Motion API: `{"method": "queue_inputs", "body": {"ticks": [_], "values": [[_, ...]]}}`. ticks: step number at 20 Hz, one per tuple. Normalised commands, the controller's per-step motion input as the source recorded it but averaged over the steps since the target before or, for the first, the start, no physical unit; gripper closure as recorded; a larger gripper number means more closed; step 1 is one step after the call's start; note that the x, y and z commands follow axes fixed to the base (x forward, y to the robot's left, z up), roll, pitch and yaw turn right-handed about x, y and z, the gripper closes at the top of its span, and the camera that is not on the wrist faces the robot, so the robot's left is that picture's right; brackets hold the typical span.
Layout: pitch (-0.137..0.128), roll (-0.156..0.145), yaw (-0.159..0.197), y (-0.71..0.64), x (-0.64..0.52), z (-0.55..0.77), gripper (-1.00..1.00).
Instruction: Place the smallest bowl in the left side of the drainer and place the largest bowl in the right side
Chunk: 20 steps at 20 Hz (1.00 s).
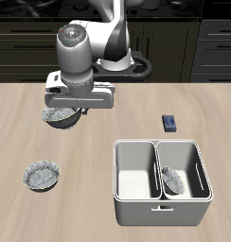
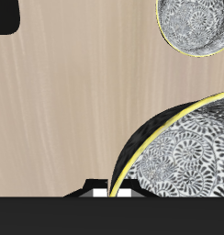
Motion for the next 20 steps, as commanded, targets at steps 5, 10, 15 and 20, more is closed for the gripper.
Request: {"method": "queue_inputs", "body": {"ticks": [5, 10, 15, 20], "values": [[-0.048, -0.016, -0.04, 0.19, 0.03, 0.38, 1.0], [-0.056, 0.006, -0.014, 0.13, 0.05, 0.26, 1.0], [-0.038, 0.005, 0.014, 0.22, -0.03, 0.23, 1.0], [-0.019, -0.004, 0.002, 0.12, -0.01, 0.16, 1.0]]}}
